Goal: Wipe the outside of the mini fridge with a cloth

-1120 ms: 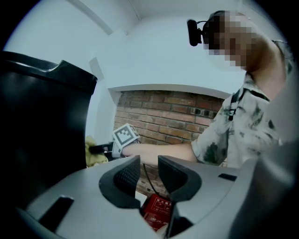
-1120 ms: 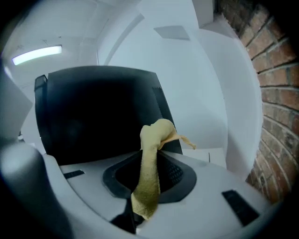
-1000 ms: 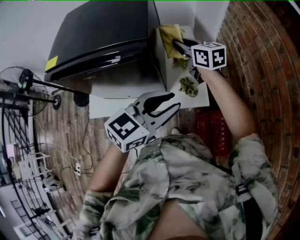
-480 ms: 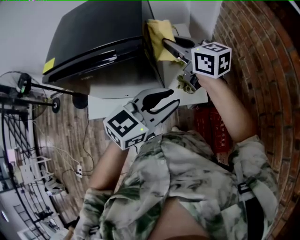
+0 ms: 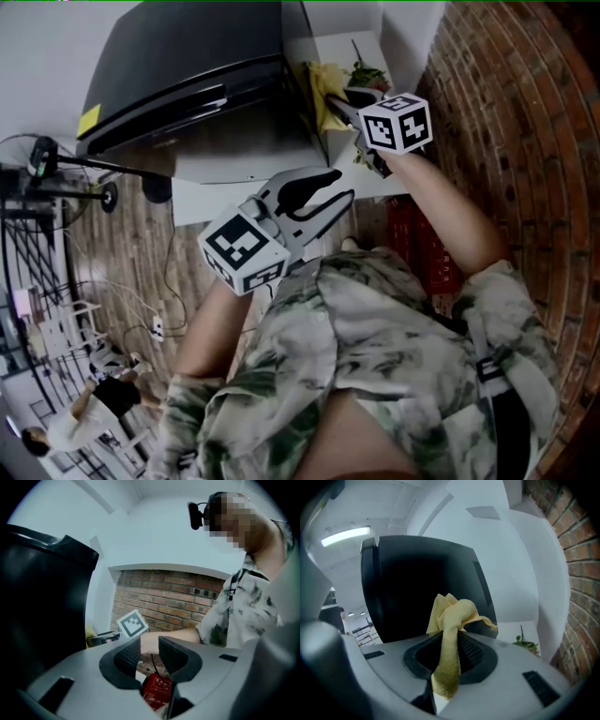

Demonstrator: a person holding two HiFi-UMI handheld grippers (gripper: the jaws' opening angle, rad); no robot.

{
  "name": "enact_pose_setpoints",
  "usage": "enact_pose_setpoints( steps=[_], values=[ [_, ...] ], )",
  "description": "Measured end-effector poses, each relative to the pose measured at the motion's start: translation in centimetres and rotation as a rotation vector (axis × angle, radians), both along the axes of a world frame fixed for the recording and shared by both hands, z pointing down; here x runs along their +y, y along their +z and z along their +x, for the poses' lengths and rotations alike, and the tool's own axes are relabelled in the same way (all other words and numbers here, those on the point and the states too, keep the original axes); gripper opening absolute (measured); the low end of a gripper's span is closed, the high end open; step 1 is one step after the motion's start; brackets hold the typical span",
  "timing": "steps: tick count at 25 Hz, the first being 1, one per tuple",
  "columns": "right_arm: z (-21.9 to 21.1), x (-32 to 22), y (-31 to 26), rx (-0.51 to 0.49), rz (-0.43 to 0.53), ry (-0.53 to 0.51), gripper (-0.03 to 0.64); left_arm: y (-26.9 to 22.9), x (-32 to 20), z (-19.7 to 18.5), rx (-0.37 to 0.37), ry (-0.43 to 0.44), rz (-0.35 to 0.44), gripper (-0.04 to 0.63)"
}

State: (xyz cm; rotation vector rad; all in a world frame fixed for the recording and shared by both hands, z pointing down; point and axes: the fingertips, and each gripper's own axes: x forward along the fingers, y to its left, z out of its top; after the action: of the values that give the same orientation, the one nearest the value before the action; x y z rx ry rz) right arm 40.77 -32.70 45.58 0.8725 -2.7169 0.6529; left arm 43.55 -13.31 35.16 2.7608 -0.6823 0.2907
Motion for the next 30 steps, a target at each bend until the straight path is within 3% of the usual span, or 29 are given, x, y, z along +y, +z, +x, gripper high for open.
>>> enact_pose_setpoints(
  steps=[9, 18, 23, 30],
  values=[
    [0.2, -0.8, 11.1, 0.194, -0.054, -0.004, 0.089, 0.9, -0.3, -0.6, -0.014, -0.03, -0.016, 0.12],
    [-0.1, -1.4, 16.3, 0.339, -0.077, -0.036, 0.091, 1.1, -1.2, -1.1, -0.016, -0.047, -0.015, 0.12],
    [0.8, -1.5, 14.5, 0.348, -0.053, -0.01, 0.091, 0.5, -1.2, -2.3, -0.005, -0.043, 0.001, 0.12],
    [2.7, -1.1, 7.5, 0.311, 0.047, 0.082, 0.091, -0.2, -0.7, -5.7, 0.037, -0.006, 0.01, 0.12]
  ],
)
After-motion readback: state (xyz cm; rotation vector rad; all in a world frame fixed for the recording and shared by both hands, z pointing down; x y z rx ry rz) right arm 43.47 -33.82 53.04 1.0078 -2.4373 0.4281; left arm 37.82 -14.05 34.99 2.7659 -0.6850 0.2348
